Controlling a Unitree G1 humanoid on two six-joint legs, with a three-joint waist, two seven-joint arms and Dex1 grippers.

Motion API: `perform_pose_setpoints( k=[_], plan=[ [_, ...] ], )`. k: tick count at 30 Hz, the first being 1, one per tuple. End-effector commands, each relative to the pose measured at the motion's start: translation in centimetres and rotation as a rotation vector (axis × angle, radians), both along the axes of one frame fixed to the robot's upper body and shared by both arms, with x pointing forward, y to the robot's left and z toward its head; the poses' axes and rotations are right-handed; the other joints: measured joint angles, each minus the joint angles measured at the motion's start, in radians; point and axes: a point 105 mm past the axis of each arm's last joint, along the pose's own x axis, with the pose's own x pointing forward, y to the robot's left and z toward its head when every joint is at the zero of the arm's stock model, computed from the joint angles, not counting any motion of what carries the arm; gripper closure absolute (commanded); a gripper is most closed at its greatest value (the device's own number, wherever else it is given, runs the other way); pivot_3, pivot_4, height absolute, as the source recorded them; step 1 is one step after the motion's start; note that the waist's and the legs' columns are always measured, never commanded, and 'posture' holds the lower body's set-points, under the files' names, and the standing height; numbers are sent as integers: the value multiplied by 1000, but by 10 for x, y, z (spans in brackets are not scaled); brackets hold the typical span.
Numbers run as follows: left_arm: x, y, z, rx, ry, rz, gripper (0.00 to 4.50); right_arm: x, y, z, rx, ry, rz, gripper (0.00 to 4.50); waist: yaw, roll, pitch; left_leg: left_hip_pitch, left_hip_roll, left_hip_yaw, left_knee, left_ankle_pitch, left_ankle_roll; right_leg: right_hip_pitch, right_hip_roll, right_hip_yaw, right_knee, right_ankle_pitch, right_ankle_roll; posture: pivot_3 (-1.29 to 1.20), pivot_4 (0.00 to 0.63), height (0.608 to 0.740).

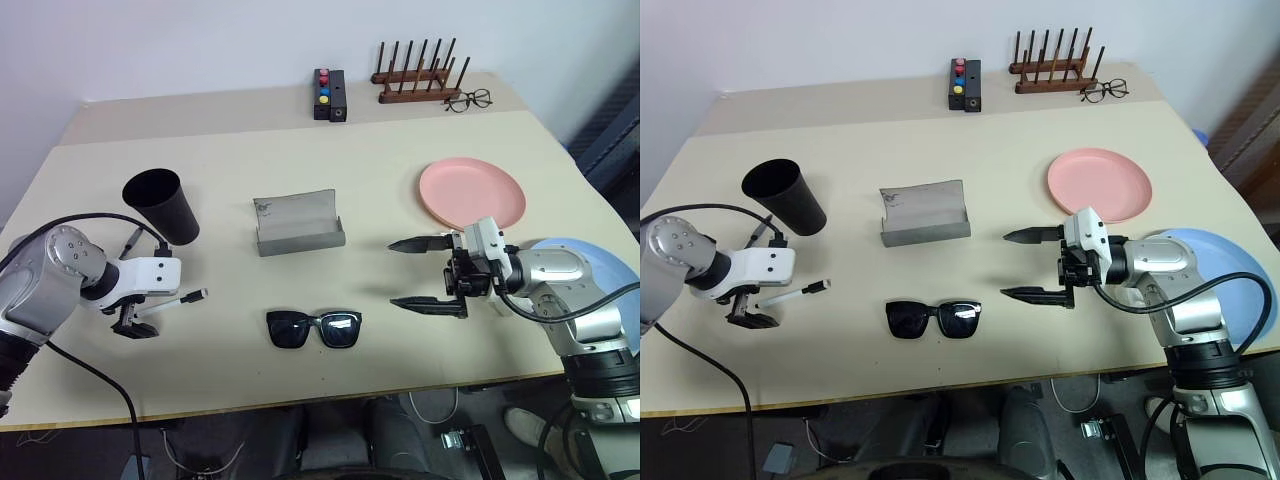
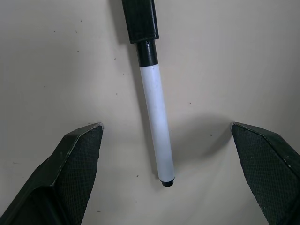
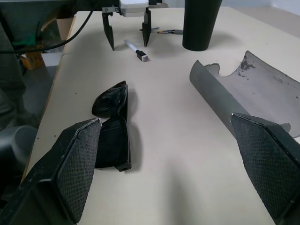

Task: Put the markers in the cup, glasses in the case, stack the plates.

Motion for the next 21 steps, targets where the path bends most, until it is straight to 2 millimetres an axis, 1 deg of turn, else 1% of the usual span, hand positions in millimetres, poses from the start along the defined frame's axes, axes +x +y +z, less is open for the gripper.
perform_pose_setpoints(
  k=[1, 2, 3, 4, 5, 9, 10, 15, 18, 21],
  plan=[
    [-4, -6, -12, -16, 23, -24, 558, 0, -1, 11, 13, -53, 11, 0, 0, 0, 0, 0, 0, 0, 0, 0, 0, 0, 0, 0, 0, 0, 0, 0, 150, 740],
    [-4, -6, -13, -16, 24, -24, 820, 0, -1, 11, 12, -53, 11, 0, 0, 1, 0, 0, 0, 0, 0, 0, 0, 0, 0, 0, 0, 0, 0, 0, 150, 740],
    [-5, -6, -13, -17, 24, -24, 1322, 0, -1, 11, 12, -54, 10, 0, -1, 1, -1, 0, 0, 0, 0, 0, 0, 0, 0, 0, 0, 0, 0, 0, 150, 740],
    [-5, -7, -14, -19, 24, -23, 1716, 1, -1, 11, 11, -55, 9, 0, -1, 2, -1, 0, 0, 0, 0, 0, 0, 0, 0, 0, 0, 0, 0, 0, 150, 740],
    [-5, -7, -14, -20, 23, -22, 2286, 1, -2, 11, 11, -55, 9, 0, -1, 2, -1, 0, 0, 0, 0, 0, 0, 0, 0, 0, 0, 0, 0, 0, 150, 740],
    [-8, -7, -16, -23, 23, -17, 4228, 2, -2, 11, 10, -57, 11, 0, -2, 5, -3, 0, 0, 0, 0, 0, 0, 0, 0, 0, 0, 0, 0, 0, 150, 740],
    [-9, -7, -17, -23, 25, -16, 4447, 2, -2, 11, 10, -58, 11, 0, -2, 5, -3, 0, 0, 0, 0, 0, 0, 0, 0, 0, 0, 0, 0, 0, 150, 740],
    [-13, -7, -20, -25, 29, -8, 4447, 3, -1, 10, 9, -60, 11, 0, -4, 7, -4, 0, 0, 0, 0, 0, 0, 0, 0, 0, 0, 0, 0, 0, 150, 740],
    [-13, -11, -18, -50, 10, 0, 4447, 4, -1, 10, 10, -62, 10, 0, -4, 7, -4, 1, 0, 0, 0, 0, 0, 0, 0, 0, 0, 0, 0, 0, 150, 740],
    [-6, -24, -10, -140, -46, 8, 4447, 6, 0, 11, 11, -68, 6, 0, 0, 7, -4, 1, 0, 0, 0, 0, 0, 0, 0, 0, 0, 0, 0, 0, 150, 740]
  ],
)
